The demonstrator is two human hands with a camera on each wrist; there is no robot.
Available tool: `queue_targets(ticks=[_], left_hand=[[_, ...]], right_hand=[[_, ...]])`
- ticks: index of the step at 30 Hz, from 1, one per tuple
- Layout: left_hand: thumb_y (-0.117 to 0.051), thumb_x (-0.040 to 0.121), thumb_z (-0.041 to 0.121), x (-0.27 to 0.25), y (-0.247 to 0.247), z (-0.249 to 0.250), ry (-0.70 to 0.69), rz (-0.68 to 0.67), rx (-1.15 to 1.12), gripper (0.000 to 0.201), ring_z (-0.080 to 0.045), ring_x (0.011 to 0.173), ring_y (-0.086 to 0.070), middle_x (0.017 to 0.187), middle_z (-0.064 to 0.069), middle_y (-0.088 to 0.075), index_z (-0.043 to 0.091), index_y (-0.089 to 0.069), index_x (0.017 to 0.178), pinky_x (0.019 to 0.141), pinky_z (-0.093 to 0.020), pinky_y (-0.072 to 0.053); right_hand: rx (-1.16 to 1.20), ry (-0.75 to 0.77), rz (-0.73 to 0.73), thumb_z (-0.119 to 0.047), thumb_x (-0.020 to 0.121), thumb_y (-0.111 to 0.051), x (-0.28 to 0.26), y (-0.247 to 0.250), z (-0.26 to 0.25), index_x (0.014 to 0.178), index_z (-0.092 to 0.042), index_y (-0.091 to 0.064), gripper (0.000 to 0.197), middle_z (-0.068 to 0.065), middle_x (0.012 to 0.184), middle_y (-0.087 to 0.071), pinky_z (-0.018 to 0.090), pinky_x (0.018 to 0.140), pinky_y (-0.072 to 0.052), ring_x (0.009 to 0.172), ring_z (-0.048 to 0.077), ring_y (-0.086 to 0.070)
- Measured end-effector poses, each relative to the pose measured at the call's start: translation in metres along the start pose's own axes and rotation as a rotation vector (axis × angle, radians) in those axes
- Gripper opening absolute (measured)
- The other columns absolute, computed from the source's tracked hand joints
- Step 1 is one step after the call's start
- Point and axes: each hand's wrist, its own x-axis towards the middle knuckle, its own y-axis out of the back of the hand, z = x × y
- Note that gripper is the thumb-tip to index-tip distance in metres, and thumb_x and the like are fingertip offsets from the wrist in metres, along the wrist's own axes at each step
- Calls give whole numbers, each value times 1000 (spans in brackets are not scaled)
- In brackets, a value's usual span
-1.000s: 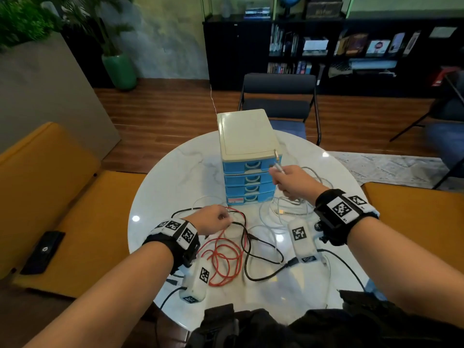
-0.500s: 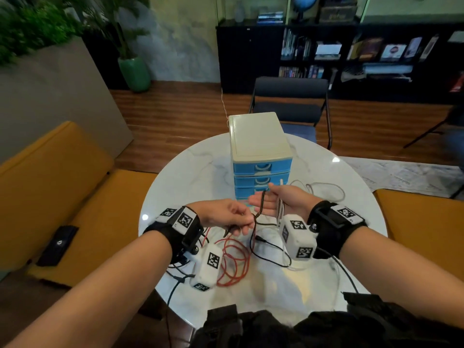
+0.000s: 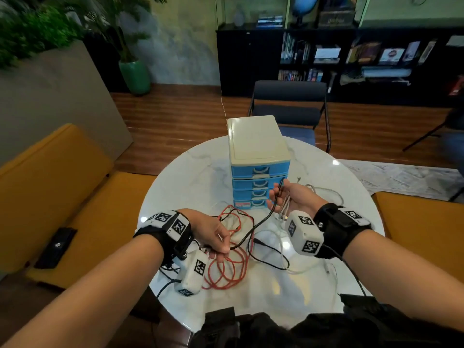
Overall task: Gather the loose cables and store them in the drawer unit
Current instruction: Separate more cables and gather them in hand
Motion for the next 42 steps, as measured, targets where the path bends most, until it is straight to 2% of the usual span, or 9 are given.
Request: queue_targets(ticks=[8,14,18,22,25,28,33,36,42], left_hand=[[-52,97,13,2,0,1,146,9,167,19,4,55,-60,58,13,-68,15,-57,79,58,-8,-45],[-63,92,19,1,5,-7,267,-8,252,16,-5,63,-59,65,10,-66,20,-61,76,74,-23,-47],[-64,90,19,1,4,-10,326,80,435,7,-6,66,-62,81,2,-73,15,-63,85,78,-25,-49],[-65,89,27,9,-4,0,141,259,431,46,-16,111,-60,125,-2,-63,19,-49,132,92,-24,-43],[-57,93,37,21,-11,27,-181,445,168,51,-16,120,-55,132,-4,-57,19,-41,138,102,-29,-43],[-46,97,42,36,-14,54,-301,588,8,39,-15,111,-61,120,-2,-63,15,-51,124,96,-32,-47],[-37,102,22,44,-14,64,-357,613,-153,29,-13,63,-59,70,-3,-52,16,-53,78,67,-25,-48],[-40,101,25,38,-11,58,-337,574,-66,28,-15,59,-58,65,-1,-50,18,-54,78,61,-23,-48],[-45,100,30,23,-7,52,-340,481,14,26,-20,60,-56,64,-2,-53,18,-60,82,64,-32,-46]], right_hand=[[48,220,-21,-37,106,-31,1,-5,1,91,-14,-54,37,-1,67,-61,32,62,-58,61,11,-69],[165,219,-23,-34,106,-32,4,5,0,88,-10,-51,36,0,62,-51,25,51,-55,46,11,-56],[108,206,-100,-18,106,-36,2,6,0,89,-8,-53,27,3,67,-66,28,56,-59,64,14,-72],[68,190,-200,-10,106,-32,-4,6,7,114,-10,-50,20,10,97,-71,33,64,-62,83,19,-74],[71,202,-232,-5,105,-34,-5,7,15,133,-18,-35,31,15,110,-68,35,71,-62,89,23,-73],[61,209,-224,-5,105,-34,-2,4,18,135,-13,-37,32,17,109,-67,33,72,-62,88,22,-73],[20,186,-201,-24,107,-30,-3,5,5,129,-4,-45,33,15,116,-65,27,67,-61,88,16,-73],[34,189,-138,-28,108,-23,0,11,-3,137,6,-39,47,20,111,-67,29,64,-60,84,19,-75],[62,192,-62,-20,107,-30,-1,16,-18,129,13,-44,42,21,85,-75,29,59,-60,77,24,-75]])
